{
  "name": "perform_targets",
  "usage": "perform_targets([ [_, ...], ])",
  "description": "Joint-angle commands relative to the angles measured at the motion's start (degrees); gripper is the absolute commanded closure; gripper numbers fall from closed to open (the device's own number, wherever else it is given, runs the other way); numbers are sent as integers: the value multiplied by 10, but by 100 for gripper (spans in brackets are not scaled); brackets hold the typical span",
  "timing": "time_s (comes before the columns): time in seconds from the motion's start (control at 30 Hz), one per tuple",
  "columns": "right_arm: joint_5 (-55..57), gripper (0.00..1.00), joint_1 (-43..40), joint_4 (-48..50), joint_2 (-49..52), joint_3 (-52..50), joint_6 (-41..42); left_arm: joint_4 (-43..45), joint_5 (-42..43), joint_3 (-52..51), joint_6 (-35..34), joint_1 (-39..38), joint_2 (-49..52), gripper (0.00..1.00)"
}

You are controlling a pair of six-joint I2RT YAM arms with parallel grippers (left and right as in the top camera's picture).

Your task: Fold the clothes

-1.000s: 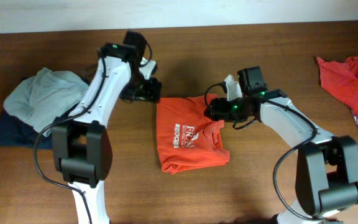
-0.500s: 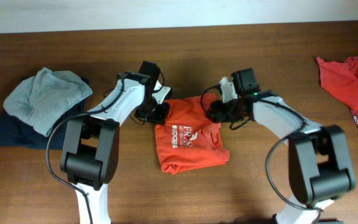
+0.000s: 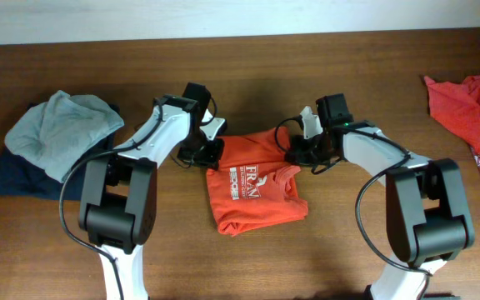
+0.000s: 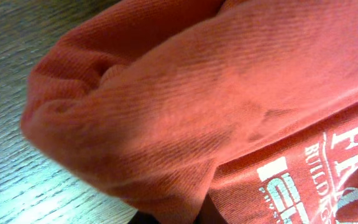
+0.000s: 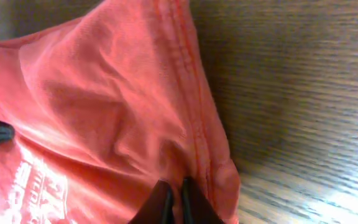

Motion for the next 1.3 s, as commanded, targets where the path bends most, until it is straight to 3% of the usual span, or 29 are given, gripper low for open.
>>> perform_targets([
  [0.0,45,80,-56,-8,-2,15,2,-14,-85,-11,3,41,-3,99],
  [0.07,-20,76,-68,-7,-6,21,-14,-16,-85,-11,3,45,-3,98],
  [0.23,-181,69,-76,-7,-27,45,-65,-35,-82,4,3,48,-4,68],
  [0.33,-264,69,-57,2,-36,56,-85,-43,-74,26,3,46,-12,58],
  [0.43,-256,72,-8,35,-35,56,-85,-45,-58,45,3,45,-21,52],
  [0.5,-200,82,25,49,-33,56,-84,-45,-58,49,3,45,-23,52],
  [0.57,-107,83,61,61,-24,56,-56,-45,-49,49,3,45,-24,64],
  [0.6,-66,89,77,69,-15,56,-42,-45,-43,49,3,45,-26,68],
  [0.7,-32,90,110,123,23,56,-38,-30,-45,49,3,45,-25,86],
  [0.77,-9,90,114,156,49,56,-14,-24,-59,49,14,45,-24,89],
  [0.9,86,90,101,160,78,56,26,-25,-111,47,19,45,-21,90],
  [1.1,121,92,46,106,77,63,26,-32,-137,45,19,48,-21,89],
  [1.2,106,86,12,43,49,80,18,-44,-138,45,21,48,-21,78],
  [1.23,78,82,-5,-6,23,96,-7,-50,-138,45,21,48,-22,69],
  [1.27,44,79,-14,-48,1,108,-33,-53,-138,45,21,47,-26,67],
])
